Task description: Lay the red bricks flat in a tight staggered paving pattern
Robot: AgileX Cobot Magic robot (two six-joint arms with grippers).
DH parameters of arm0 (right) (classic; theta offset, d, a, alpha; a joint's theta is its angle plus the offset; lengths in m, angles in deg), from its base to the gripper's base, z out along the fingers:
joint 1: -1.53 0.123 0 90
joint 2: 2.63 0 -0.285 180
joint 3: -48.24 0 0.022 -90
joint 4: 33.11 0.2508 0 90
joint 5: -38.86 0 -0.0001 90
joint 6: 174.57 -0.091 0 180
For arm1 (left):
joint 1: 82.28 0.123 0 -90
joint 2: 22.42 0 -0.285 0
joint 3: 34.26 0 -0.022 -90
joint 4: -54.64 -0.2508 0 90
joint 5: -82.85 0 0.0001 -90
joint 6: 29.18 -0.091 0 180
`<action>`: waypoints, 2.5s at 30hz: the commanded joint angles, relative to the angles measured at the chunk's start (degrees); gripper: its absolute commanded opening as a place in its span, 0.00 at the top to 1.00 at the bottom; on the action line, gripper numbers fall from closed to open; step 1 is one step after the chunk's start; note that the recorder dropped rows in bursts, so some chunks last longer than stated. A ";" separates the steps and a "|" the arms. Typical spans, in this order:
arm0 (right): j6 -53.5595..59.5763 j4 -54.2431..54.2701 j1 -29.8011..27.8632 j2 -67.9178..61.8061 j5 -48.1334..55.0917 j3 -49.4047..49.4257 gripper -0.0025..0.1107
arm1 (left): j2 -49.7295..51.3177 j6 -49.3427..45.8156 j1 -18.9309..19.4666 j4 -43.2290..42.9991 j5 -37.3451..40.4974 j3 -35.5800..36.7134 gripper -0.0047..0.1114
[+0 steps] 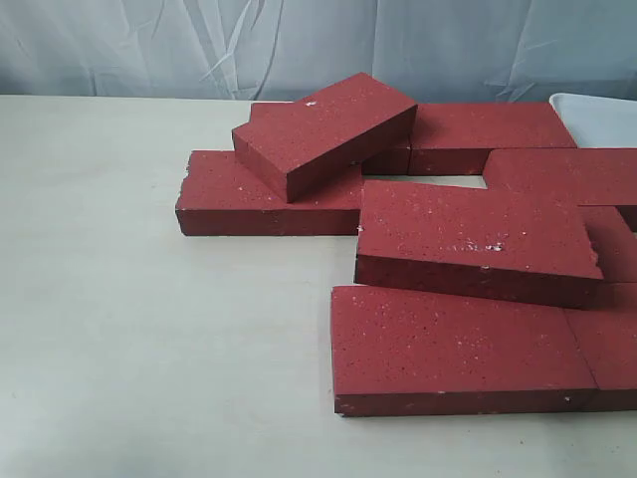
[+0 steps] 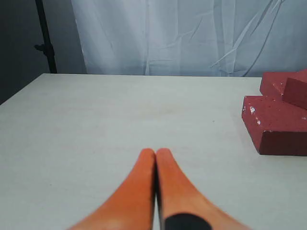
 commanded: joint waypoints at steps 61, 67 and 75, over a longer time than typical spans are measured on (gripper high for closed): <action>0.00 -5.20 -0.30 -9.36 0.01 -23.32 0.99 | -0.24 -0.04 0.11 -0.05 -0.78 0.29 0.96; 0.00 -4.02 -0.30 -15.43 4.54 -29.39 0.99 | -0.24 -0.04 0.11 -0.05 -0.78 0.29 0.96; 0.00 -3.64 -0.30 -15.88 5.40 -29.27 0.99 | -0.24 -0.04 0.11 -0.05 -0.78 0.29 0.96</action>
